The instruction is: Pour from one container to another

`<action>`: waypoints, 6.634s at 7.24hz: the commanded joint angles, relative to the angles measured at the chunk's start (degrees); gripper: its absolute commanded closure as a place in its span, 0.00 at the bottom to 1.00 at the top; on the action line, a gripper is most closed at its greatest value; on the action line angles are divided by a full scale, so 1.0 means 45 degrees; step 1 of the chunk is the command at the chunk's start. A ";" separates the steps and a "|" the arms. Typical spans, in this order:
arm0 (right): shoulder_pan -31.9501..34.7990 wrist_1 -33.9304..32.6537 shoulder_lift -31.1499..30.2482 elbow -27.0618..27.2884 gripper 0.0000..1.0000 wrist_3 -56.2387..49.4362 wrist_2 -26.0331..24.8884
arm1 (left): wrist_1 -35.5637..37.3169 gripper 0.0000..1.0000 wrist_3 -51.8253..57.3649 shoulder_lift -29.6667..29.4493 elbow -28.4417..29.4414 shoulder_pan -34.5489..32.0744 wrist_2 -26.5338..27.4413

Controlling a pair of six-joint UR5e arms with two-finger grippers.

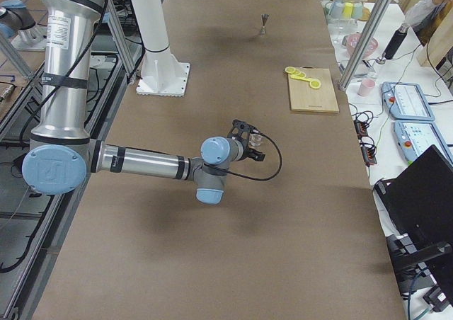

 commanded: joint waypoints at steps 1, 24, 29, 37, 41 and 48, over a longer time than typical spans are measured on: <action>-0.0096 0.0915 0.1853 -0.1956 0.00 0.0008 0.0938 | -0.0565 0.03 -0.0146 -0.0002 -0.0494 0.0915 0.1082; -0.0913 0.1700 0.3561 -0.4778 0.02 -0.3174 0.3052 | -0.4729 0.03 -0.3036 0.0799 0.2218 0.9473 1.7236; -0.1053 0.1718 0.4928 -0.6300 0.03 -0.2726 0.3697 | -0.4652 0.03 -0.4228 0.0332 0.3349 0.9512 1.8851; -0.2028 0.1698 0.5105 -0.6322 0.03 -0.2551 0.2429 | -0.4555 0.03 -0.5414 -0.0959 0.5988 0.9512 2.0907; -0.2400 0.1620 0.5358 -0.6438 0.03 -0.2551 0.1978 | -0.4535 0.03 -0.5419 -0.1017 0.6458 0.9454 2.1005; -0.2400 0.1640 0.5651 -0.6732 0.04 -0.1596 0.1724 | -0.4535 0.36 -0.5342 -0.1642 0.6888 0.9434 2.1005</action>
